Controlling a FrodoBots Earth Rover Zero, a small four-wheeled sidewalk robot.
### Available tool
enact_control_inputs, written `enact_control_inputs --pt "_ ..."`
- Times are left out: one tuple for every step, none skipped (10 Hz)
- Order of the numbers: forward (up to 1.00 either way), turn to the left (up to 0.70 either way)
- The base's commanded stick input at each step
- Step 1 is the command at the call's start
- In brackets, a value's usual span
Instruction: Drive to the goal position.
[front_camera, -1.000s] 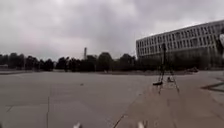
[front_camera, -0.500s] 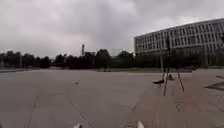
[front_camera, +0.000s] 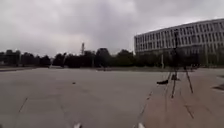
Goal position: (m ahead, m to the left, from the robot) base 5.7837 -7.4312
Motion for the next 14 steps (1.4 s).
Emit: enact_control_inputs --pt "0.70 -0.14" --pt "0.70 -0.14" --pt "0.70 -0.14" --pt "0.70 -0.14" --pt "0.70 -0.14" --pt "0.70 -0.14" --pt "0.70 -0.07" --pt "0.70 0.00" --pt "0.70 0.00" --pt "0.70 0.00" --pt "0.70 0.00" --pt "0.70 0.00" --pt "0.70 0.00" --pt "0.70 0.00"
